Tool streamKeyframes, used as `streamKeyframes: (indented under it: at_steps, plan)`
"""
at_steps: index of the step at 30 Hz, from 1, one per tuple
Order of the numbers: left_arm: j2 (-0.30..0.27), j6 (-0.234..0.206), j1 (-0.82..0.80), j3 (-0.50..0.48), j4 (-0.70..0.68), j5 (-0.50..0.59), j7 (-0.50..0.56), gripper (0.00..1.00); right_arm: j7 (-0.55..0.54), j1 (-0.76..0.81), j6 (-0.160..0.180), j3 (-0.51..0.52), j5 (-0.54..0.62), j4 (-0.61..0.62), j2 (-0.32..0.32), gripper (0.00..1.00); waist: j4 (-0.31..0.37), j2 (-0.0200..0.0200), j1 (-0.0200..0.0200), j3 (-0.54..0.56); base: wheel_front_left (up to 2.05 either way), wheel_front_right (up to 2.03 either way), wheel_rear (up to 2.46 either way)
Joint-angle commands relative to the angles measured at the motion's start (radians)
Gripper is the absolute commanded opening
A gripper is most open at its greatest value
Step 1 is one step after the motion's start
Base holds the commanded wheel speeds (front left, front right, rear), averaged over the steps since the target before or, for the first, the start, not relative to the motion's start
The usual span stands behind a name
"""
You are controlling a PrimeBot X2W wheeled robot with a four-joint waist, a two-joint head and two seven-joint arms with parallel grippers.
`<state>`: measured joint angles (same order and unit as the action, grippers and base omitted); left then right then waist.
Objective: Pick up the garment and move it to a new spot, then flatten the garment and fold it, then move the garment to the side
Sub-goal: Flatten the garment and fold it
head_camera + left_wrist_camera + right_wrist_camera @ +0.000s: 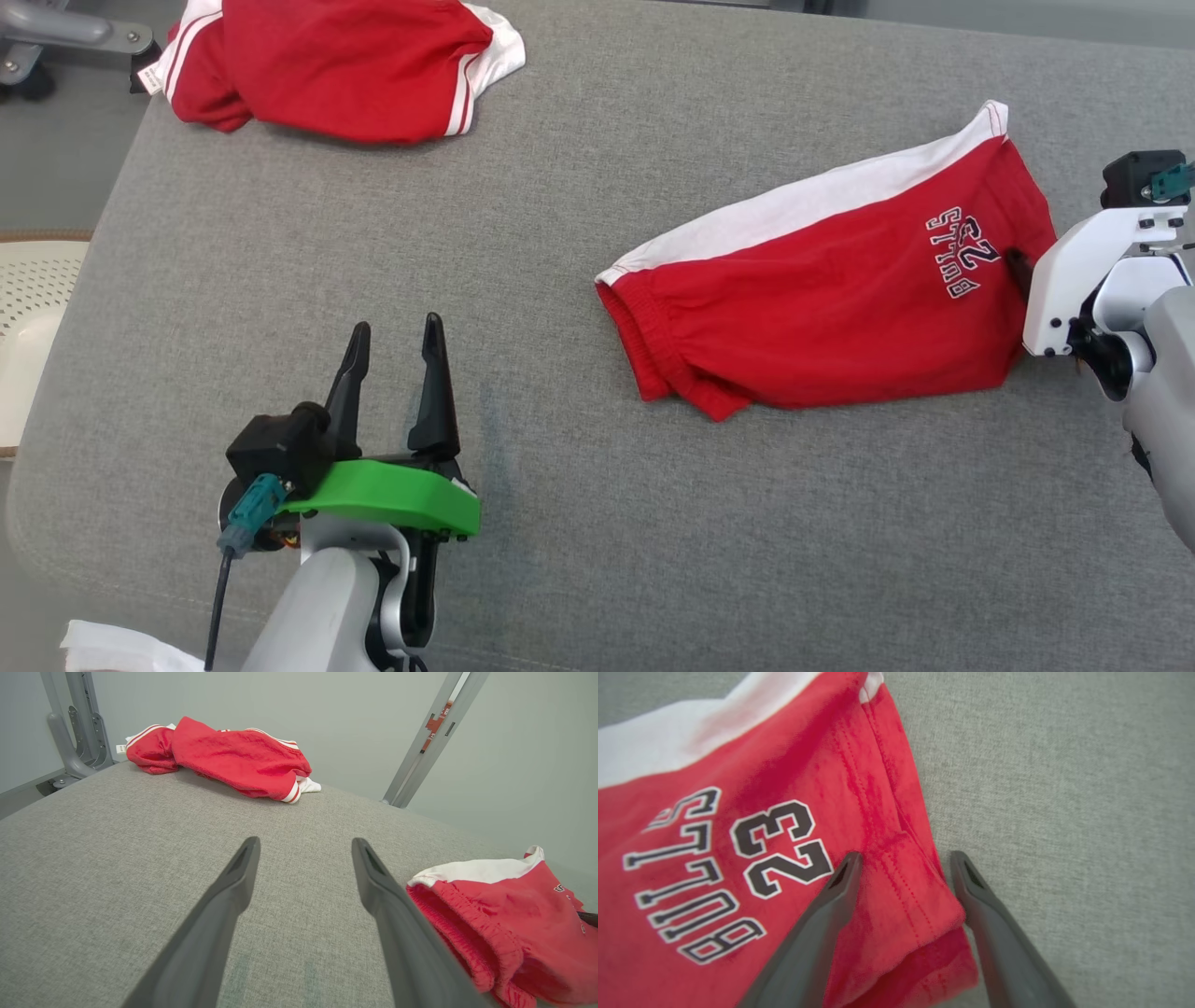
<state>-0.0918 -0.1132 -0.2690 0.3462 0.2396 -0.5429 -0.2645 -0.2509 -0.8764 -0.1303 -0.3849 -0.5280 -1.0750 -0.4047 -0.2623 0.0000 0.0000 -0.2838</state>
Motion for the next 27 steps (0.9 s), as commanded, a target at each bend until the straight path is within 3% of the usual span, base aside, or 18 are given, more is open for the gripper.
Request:
streamKeyframes:
  at_steps: [1, 2, 12, 19, 27]
  plan:
    - [0.001, 0.006, 0.015, -0.008, 0.004, 0.012, 0.000, 1.00, -0.010, 0.044, -0.001, -0.016, -0.015, 0.000, -0.001, 0.15, 0.005, 0.0000, 0.0000, 0.004, 0.00, 0.00, 0.00]
    - [0.002, 0.006, 0.014, -0.010, 0.004, 0.015, 0.000, 1.00, -0.001, 0.046, -0.001, -0.018, -0.022, 0.009, -0.004, 0.00, 0.009, 0.0000, 0.0000, 0.007, 0.00, 0.00, 0.00]
    - [-0.004, 0.029, 0.016, -0.019, 0.036, 0.043, 0.001, 1.00, 0.156, 0.113, 0.000, -0.013, -0.124, 0.089, 0.001, 0.00, 0.120, 0.0000, 0.0000, 0.080, 0.00, 0.00, 0.00]
    - [-0.007, 0.039, 0.036, -0.019, 0.056, 0.037, 0.001, 1.00, 0.291, 0.243, 0.000, 0.035, -0.214, 0.139, 0.010, 0.00, 0.224, 0.0000, 0.0000, 0.128, 0.00, 0.00, 0.00]
    - [-0.016, 0.036, 0.055, -0.020, 0.061, 0.035, 0.001, 1.00, 0.422, 0.374, 0.000, 0.083, -0.246, 0.184, 0.044, 0.00, 0.294, 0.0000, 0.0000, 0.146, 0.00, 0.00, 0.00]
